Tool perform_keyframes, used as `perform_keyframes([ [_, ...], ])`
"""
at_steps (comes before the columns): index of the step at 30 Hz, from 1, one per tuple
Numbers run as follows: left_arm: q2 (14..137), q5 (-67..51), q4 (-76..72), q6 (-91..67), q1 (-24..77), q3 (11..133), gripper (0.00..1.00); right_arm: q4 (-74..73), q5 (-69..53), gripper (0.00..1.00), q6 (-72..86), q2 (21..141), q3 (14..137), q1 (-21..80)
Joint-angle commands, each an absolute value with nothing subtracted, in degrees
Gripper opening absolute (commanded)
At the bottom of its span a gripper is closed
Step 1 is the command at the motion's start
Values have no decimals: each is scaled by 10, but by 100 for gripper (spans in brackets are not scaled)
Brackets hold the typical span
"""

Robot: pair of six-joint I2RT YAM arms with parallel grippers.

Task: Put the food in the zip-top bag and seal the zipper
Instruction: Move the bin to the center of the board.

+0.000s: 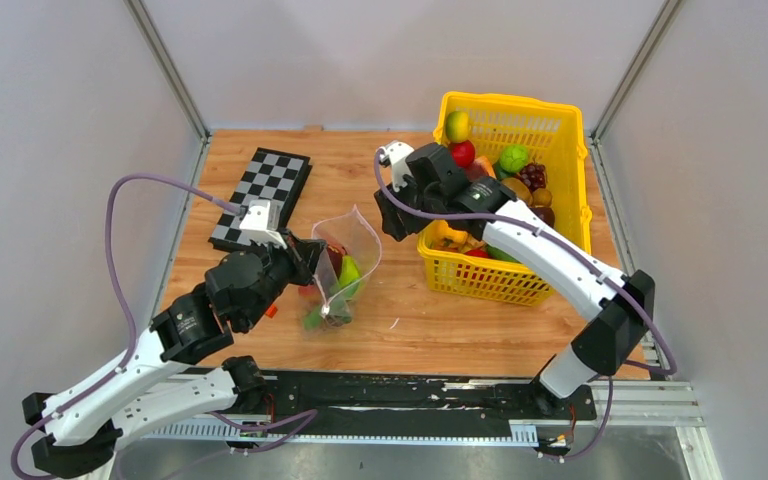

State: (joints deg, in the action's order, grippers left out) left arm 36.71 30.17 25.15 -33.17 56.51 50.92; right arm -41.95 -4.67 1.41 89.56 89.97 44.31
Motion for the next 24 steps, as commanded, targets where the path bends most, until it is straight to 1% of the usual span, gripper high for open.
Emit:
perform_keyframes([
  [1,372,306,224,-338,566,514,0,-516,-29,55,-5,927,951,446],
  [4,372,307,224,-337,566,515,0,-571,38,59,-34,934,960,445],
  [9,377,303,219,-338,566,514,0,-600,115,65,-63,907,908,440],
  [13,391,292,213,-338,566,515,0,-595,104,66,-69,891,874,417],
  [17,399,281,212,-338,566,519,0,-597,106,65,-68,881,876,405],
  [20,403,279,209,-339,566,519,0,-582,65,65,-68,856,881,404],
  [24,408,276,207,-337,566,521,0,-525,-10,65,-73,805,865,404],
])
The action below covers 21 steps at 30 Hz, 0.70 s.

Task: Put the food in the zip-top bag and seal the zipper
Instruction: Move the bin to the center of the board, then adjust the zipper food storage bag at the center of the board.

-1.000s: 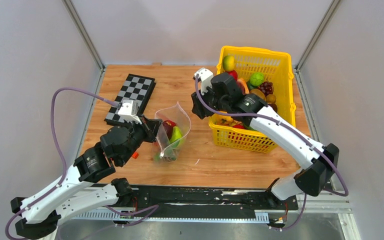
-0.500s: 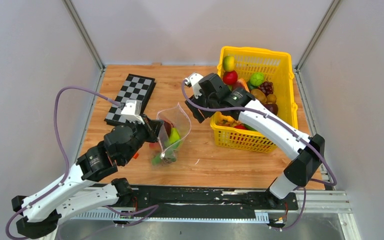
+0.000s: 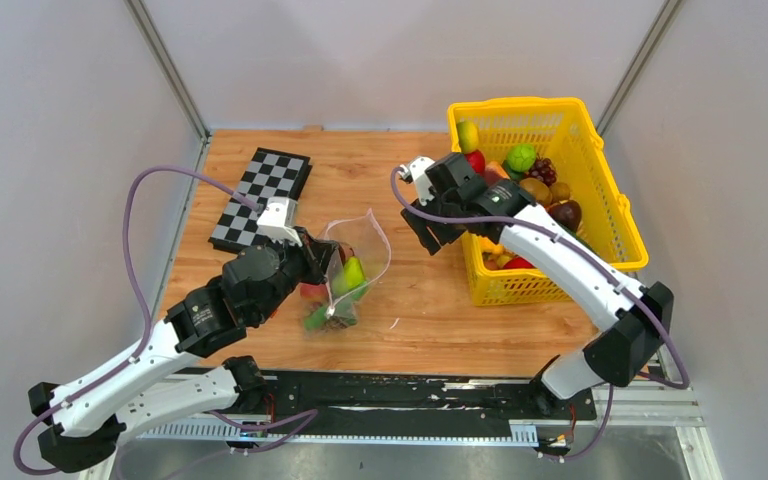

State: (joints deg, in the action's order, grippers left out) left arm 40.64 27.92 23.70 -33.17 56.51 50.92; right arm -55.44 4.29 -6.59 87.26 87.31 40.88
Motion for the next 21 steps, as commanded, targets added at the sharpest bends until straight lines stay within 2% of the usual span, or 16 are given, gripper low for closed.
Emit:
perform_keyframes([
  [1,409,273,206,-336,566,522,0,-507,-16,65,-73,791,859,404],
  [5,428,251,208,-327,566,534,0,-430,-74,72,-66,734,824,404],
  [13,444,197,193,-310,566,549,0,-286,-296,86,-36,636,751,404],
  [18,446,180,183,-307,566,551,0,-318,-248,86,-19,676,773,404],
  [21,449,168,177,-309,566,549,0,-326,-249,83,-4,711,790,404],
])
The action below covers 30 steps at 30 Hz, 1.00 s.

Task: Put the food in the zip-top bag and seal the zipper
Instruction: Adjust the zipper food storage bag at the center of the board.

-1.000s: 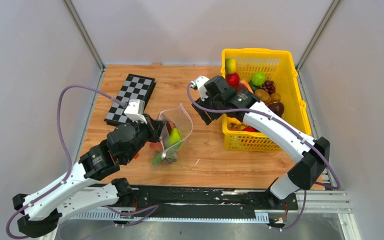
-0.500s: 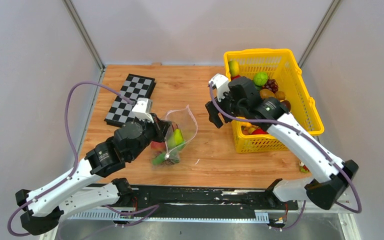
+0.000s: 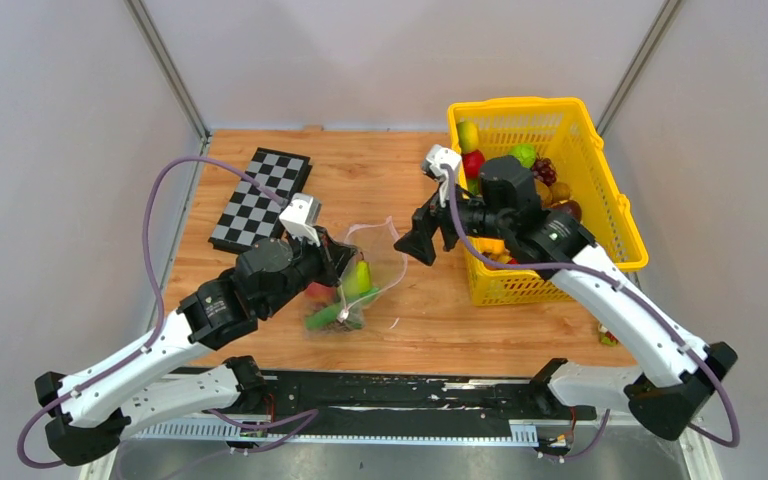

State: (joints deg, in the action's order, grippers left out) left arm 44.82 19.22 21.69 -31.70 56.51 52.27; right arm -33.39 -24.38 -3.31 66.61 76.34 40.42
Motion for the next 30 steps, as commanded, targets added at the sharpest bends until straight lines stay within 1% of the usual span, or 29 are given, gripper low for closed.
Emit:
perform_keyframes([
  [1,450,166,175,-310,566,549,0,-323,-249,81,14,722,792,404],
  [4,452,163,172,-314,566,549,0,-338,-231,74,48,765,812,405],
  [8,452,174,178,-314,566,550,0,-369,-219,59,39,800,839,414],
  [11,453,184,188,-310,566,554,0,-361,-190,36,27,797,835,420],
  [13,453,180,187,-306,566,556,0,-343,-186,18,23,788,830,420],
  [14,453,173,186,-303,566,557,0,-332,-187,11,21,782,825,420],
  [15,455,166,186,-300,566,559,4,-318,-191,5,20,775,818,421],
  [16,457,158,187,-295,566,562,12,-304,-196,1,20,765,812,420],
  [17,459,148,189,-290,566,564,22,-285,-201,0,20,757,802,420],
  [19,463,122,195,-276,566,576,51,-254,-205,0,20,741,785,420],
  [20,464,105,198,-265,566,583,60,-243,-206,0,18,735,781,420],
  [21,465,83,205,-254,566,595,66,-234,-206,0,11,728,778,420],
  [23,464,50,221,-230,566,618,77,-221,-210,0,-18,718,776,419],
  [26,445,7,233,-198,566,641,86,-230,-246,0,-72,707,782,415],
  [30,407,-45,240,-164,566,672,96,-259,-353,0,-119,690,802,389],
])
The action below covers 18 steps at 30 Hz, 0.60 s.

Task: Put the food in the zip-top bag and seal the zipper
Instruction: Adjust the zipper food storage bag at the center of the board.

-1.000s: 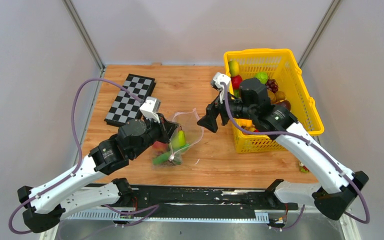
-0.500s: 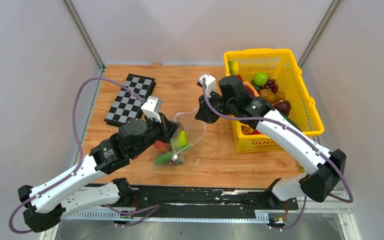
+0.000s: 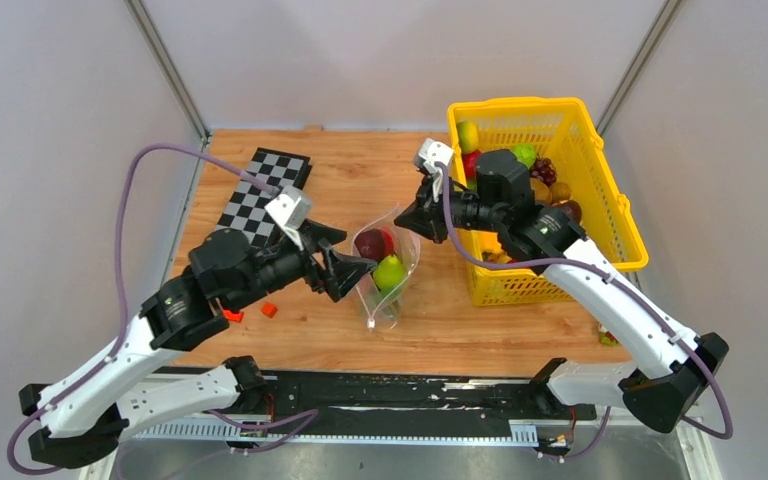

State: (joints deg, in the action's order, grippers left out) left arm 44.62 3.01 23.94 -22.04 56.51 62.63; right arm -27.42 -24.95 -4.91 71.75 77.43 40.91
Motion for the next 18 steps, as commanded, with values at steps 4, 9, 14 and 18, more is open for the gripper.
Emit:
perform_keyframes([
  [4,368,-67,245,-126,566,695,98,-349,-480,0,-204,692,864,383],
  [9,374,-2,291,-103,566,709,100,-456,-586,0,-313,692,921,383],
  [14,404,15,299,-80,566,706,100,-560,-645,0,-427,702,968,383],
  [18,425,-21,280,-64,566,698,100,-679,-678,0,-526,732,1003,382],
])
